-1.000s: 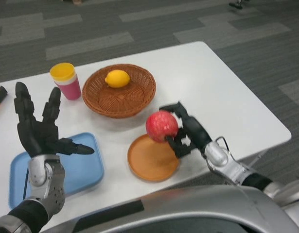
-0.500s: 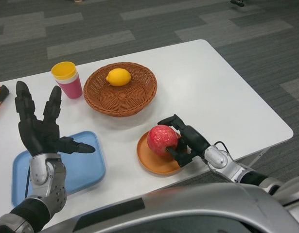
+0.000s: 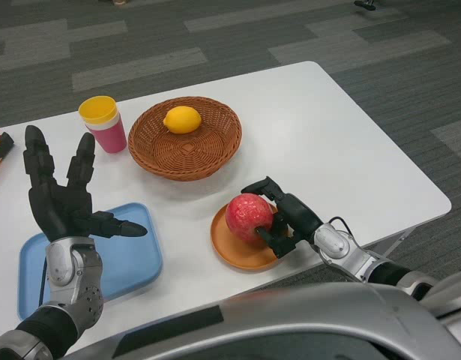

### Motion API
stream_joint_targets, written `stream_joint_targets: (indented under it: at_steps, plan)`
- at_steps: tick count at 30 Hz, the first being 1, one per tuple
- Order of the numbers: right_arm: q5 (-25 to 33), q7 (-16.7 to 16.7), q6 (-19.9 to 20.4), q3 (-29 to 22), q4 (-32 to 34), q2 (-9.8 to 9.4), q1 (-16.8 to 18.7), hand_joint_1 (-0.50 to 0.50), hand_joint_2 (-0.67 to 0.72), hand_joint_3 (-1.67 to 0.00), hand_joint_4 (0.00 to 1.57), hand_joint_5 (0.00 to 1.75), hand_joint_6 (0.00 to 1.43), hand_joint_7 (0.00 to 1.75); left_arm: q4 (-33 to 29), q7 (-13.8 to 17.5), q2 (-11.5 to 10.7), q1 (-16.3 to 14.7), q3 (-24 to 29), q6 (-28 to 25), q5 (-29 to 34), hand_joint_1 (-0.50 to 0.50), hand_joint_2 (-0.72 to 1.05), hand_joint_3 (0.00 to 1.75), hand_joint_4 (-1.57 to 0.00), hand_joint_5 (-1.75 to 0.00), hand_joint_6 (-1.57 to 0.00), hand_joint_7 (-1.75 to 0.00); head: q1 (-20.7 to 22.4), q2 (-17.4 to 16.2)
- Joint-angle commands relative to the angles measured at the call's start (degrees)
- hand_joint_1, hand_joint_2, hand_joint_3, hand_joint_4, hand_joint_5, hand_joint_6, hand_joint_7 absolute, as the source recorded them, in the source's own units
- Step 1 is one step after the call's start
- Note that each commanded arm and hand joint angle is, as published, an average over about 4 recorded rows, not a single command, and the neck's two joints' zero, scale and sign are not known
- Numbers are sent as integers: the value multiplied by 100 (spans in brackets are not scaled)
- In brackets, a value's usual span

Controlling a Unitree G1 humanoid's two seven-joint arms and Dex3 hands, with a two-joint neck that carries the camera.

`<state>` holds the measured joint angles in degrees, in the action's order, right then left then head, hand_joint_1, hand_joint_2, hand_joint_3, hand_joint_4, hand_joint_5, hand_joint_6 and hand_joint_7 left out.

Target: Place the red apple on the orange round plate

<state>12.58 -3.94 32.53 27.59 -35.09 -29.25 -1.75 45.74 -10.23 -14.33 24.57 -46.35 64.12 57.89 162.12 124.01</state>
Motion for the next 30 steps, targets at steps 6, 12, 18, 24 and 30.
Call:
stream_joint_targets:
  at_steps: [6, 12, 18, 24, 30]
  plan:
    - [-27, 40, -60, 69, 18, -45, 34, -45, -59, -155, 50, 126, 69, 133, -4, -14, -52, -32, 29, 22, -6, -48, -55, 9, -67, 0, 0, 0, 9, 27]
    - [-36, 42, 17, 71, 46, -85, 43, -42, -59, -147, 10, 36, 27, 84, -4, -14, -52, -32, 29, 22, -6, -48, -55, 9, -67, 0, 0, 0, 1, 30]
    - [-36, 38, 56, 62, 46, -114, 43, -42, -41, -61, 0, 0, 3, 28, -4, -14, -52, -32, 29, 22, -12, -48, -55, 9, -67, 0, 0, 0, 1, 36]
    - [-36, 34, 98, 62, 46, -118, 52, -42, -5, -20, 0, 0, 0, 10, -4, -14, -52, -32, 29, 22, -12, -48, -55, 9, -67, 0, 0, 0, -19, 37]
    - [-32, 34, 118, 62, 46, -125, 52, -42, 9, -16, 0, 0, 0, 7, -4, -14, -52, -32, 29, 22, -6, -48, -55, 9, -67, 0, 0, 0, -20, 32]
